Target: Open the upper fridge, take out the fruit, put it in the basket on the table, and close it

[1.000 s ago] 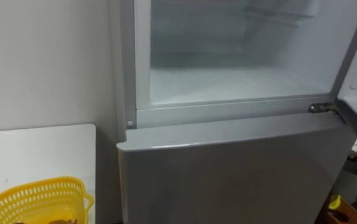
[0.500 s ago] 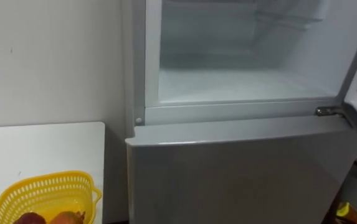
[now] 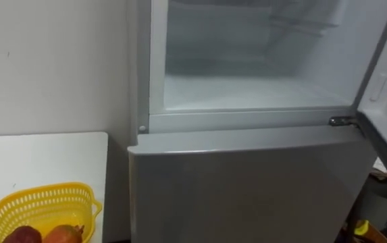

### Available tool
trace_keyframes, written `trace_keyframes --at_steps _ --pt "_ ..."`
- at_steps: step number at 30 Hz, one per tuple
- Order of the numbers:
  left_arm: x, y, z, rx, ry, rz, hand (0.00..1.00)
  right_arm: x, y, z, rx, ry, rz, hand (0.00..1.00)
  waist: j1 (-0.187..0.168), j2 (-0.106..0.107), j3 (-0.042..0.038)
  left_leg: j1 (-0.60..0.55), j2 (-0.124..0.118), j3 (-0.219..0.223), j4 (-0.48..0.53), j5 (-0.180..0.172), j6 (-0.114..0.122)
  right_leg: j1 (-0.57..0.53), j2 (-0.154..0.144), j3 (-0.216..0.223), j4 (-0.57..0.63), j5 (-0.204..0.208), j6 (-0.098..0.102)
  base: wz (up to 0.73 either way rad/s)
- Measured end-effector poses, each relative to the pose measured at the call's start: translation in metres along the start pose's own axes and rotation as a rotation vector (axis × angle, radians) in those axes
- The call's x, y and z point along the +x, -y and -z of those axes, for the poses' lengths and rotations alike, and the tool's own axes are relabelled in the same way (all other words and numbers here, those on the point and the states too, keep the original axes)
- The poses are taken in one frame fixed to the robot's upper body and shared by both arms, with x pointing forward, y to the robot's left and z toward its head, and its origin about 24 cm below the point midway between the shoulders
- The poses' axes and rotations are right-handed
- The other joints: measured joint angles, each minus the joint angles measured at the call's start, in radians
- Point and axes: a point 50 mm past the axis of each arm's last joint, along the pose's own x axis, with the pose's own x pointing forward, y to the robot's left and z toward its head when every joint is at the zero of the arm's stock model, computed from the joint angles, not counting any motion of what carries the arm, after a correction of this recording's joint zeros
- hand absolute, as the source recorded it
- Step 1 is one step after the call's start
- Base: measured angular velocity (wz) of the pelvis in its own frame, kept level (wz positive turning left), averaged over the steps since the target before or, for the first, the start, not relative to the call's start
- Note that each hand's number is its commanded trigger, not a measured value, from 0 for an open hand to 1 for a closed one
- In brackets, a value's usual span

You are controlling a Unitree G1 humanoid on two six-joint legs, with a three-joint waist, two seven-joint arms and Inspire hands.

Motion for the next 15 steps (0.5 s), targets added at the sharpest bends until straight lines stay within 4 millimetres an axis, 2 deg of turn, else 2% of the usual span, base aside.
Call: trace_keyframes --at_steps 5,6,7,15 --pt "0.000 0.001 -0.001 0.024 -0.015 0.016 0.00 0.003 -0.018 0.005 -0.198 -0.049 -0.094 0.00 0.006 0.000 0.0009 0.001 0.021 0.009 0.000 0.011 -0.018 -0.004 0.016 0.000 0.000 0.002 -0.019 -0.05" --pt "0.000 0.002 -0.006 0.036 -0.008 0.020 0.00 0.003 -0.020 0.006 -0.235 -0.059 -0.112 0.00 0.007 0.005 0.0039 0.001 0.024 0.009 0.000 0.013 -0.022 -0.003 0.019 -0.004 0.000 0.003 -0.023 0.05" --pt "0.000 0.002 -0.007 0.047 -0.008 0.024 0.00 0.003 -0.022 0.007 -0.259 -0.065 -0.128 0.00 0.009 0.003 0.0028 0.001 0.026 0.009 -0.001 0.016 -0.026 -0.003 0.021 -0.007 0.000 0.003 -0.026 0.07" --pt "0.000 0.000 -0.021 0.070 0.020 0.026 0.00 0.003 -0.030 0.013 -0.317 -0.119 -0.214 0.00 0.028 0.006 0.0042 0.000 0.038 0.013 -0.001 0.025 -0.039 -0.003 0.030 -0.023 -0.001 0.003 -0.043 0.06"
